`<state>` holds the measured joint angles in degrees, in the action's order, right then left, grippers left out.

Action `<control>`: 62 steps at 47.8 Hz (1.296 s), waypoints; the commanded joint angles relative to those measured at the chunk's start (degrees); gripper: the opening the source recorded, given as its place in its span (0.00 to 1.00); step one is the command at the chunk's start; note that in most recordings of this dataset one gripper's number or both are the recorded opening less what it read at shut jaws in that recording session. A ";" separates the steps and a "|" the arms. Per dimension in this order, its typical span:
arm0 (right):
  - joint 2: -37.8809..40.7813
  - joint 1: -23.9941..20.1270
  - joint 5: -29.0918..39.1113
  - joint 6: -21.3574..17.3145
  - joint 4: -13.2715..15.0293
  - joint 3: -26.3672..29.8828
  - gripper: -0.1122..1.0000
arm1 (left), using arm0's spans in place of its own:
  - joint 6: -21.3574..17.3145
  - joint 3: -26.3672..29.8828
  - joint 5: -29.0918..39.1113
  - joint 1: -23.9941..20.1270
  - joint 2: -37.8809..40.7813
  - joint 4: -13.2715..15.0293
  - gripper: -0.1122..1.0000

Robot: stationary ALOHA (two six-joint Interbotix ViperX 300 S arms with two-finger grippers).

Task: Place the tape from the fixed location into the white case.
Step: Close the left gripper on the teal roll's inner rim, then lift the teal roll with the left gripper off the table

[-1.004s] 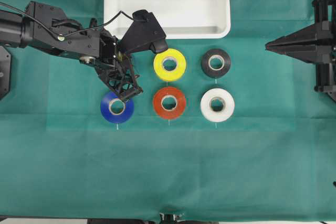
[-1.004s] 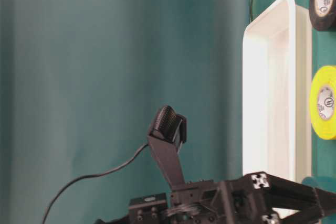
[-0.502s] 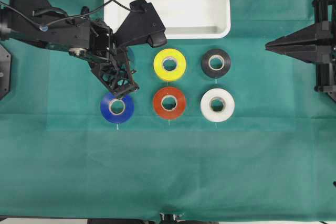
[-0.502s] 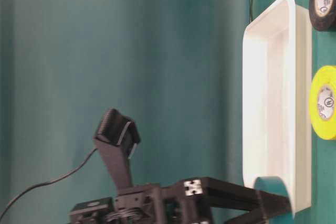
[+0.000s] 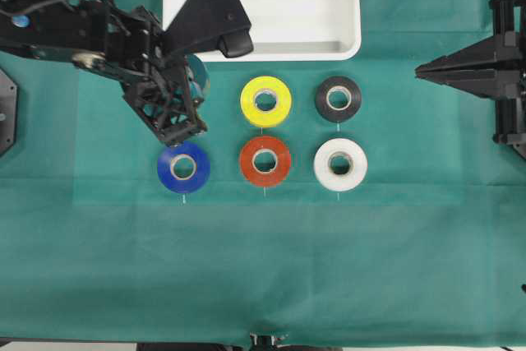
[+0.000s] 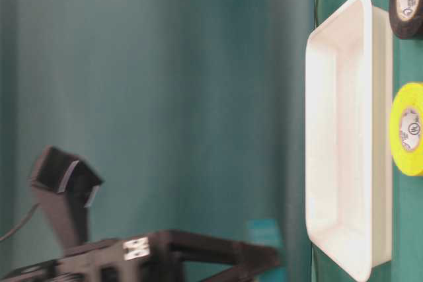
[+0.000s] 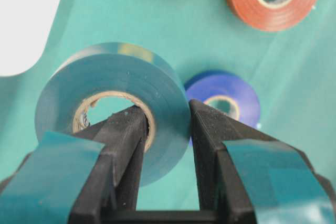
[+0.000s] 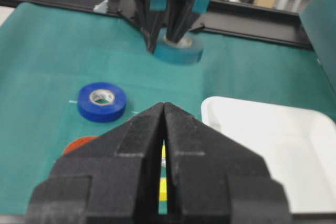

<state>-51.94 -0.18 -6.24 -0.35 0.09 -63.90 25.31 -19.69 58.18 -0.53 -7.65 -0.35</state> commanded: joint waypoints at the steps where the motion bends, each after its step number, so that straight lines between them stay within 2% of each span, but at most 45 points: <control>1: 0.18 0.00 -0.26 0.09 0.09 1.76 0.10 | 0.00 2.72 1.76 0.09 -2.99 -0.35 0.30; 15: 0.26 0.00 -0.26 0.09 0.09 1.85 0.10 | -1.58 6.86 7.91 0.09 -6.94 -0.35 0.30; 28: 0.26 0.00 -0.26 0.09 0.09 1.85 0.10 | -2.46 11.25 13.62 0.09 -7.38 -0.35 0.30; 37: 0.26 0.00 0.09 0.09 0.09 1.85 0.10 | -2.64 12.74 14.68 0.09 -7.38 -0.35 0.30; 62: 0.26 0.00 0.79 0.00 0.09 2.11 0.10 | -2.46 12.57 14.59 0.09 -7.38 -0.44 0.30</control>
<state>-51.94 -0.18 -5.27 -0.26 0.09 -63.63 22.76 -8.70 72.95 -0.53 -13.45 -0.53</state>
